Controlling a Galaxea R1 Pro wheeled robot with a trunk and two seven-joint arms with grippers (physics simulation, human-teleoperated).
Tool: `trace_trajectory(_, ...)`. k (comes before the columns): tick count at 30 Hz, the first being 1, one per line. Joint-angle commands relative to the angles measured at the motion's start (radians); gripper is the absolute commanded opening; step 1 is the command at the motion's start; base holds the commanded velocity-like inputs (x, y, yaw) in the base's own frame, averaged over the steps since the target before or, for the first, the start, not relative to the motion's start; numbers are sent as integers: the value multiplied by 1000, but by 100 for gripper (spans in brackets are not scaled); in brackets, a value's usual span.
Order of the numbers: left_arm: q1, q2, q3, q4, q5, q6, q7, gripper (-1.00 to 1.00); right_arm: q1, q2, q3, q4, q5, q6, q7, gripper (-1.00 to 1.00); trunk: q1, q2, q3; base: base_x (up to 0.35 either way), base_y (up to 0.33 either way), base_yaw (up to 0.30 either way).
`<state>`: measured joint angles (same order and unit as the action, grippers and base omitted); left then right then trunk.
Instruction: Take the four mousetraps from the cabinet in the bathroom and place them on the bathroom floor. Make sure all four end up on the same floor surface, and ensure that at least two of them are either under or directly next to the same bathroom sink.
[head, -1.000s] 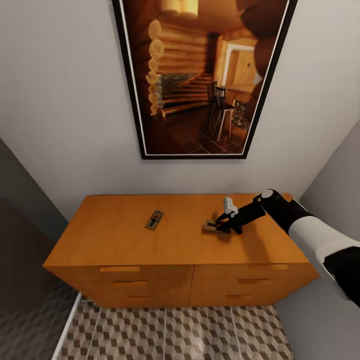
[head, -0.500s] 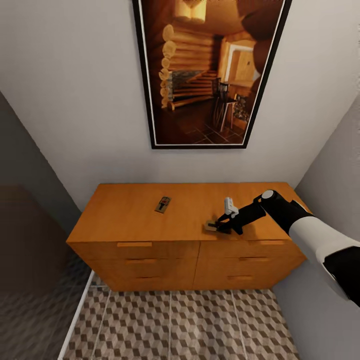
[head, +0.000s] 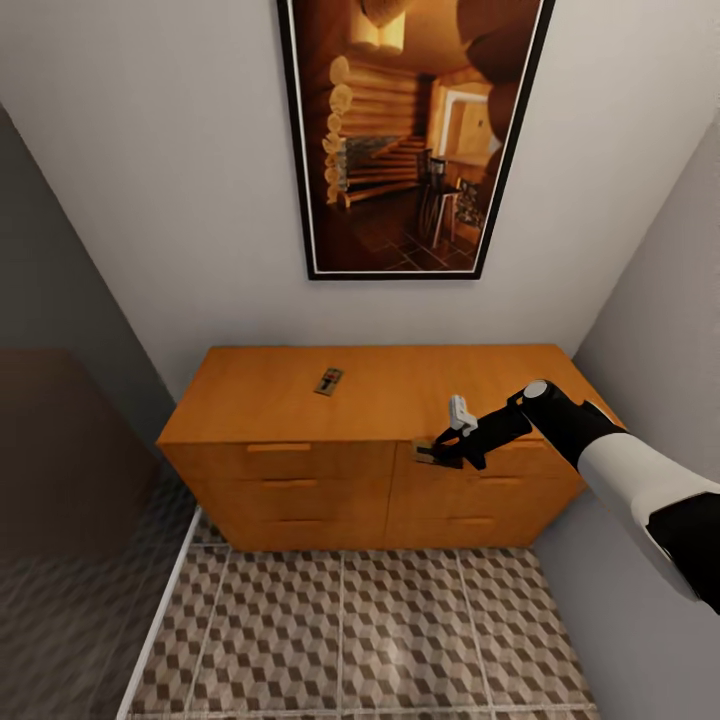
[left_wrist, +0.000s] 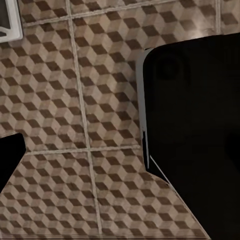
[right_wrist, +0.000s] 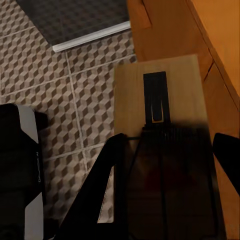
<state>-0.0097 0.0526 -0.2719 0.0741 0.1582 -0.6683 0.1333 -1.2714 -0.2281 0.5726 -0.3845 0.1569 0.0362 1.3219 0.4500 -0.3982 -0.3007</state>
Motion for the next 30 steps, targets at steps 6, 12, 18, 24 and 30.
trace_trajectory(6, -1, 0, -10, 3, 7, -5, 2, 100, -1, 0, 1, 2, 2, 4, -11, -100, 0, -2, -2, -293, 0, 0)
trace_trajectory(12, -1, 0, -9, 3, 7, -5, 2, 100, 0, 1, 1, 28, 1, 2, -19, -100, 0, -2, -2, -300, 0, 0)
trace_trajectory(18, -1, 0, -9, 3, 7, -5, 2, 100, -1, 8, 2, 142, -1, -74, -59, -100, 0, -2, -2, -158, 0, 0)
trace_trajectory(24, -1, 0, -9, 2, 7, -5, 2, 100, 17, 49, 3, 336, -1, -242, -126, -100, 0, -2, -2, -16, 0, 0)
trace_trajectory(30, -1, -2, -7, 0, 6, -5, 2, 100, 199, 60, 3, 365, 23, -320, -197, -100, 0, -2, -2, -1, 0, 0)
